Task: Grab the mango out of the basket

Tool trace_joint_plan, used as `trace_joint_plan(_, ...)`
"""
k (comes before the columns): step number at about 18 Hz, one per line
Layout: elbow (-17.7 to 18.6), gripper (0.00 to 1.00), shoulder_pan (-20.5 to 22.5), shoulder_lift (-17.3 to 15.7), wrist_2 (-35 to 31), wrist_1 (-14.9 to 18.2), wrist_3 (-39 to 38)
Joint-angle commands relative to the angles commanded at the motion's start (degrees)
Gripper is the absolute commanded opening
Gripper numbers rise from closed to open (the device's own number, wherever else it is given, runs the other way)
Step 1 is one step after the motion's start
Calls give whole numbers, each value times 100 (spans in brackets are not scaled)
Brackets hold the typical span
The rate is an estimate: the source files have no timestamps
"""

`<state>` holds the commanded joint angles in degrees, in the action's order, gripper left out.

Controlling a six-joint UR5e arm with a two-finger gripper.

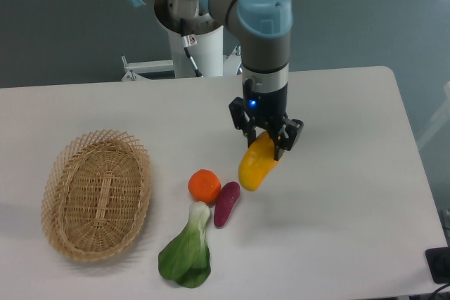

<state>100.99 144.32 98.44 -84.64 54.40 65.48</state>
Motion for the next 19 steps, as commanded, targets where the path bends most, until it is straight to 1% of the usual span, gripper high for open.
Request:
trace_joint_plan(4, -17, 57, 0, -17, 9, -18, -61)
trace_joint_plan(6, 17, 57, 35, -131, 9, 26, -53)
trace_joint_plan(8, 18, 57, 62, -167, 9, 26, -53)
trace_joint_plan(19, 35, 57, 79, -176, 9, 18, -35)
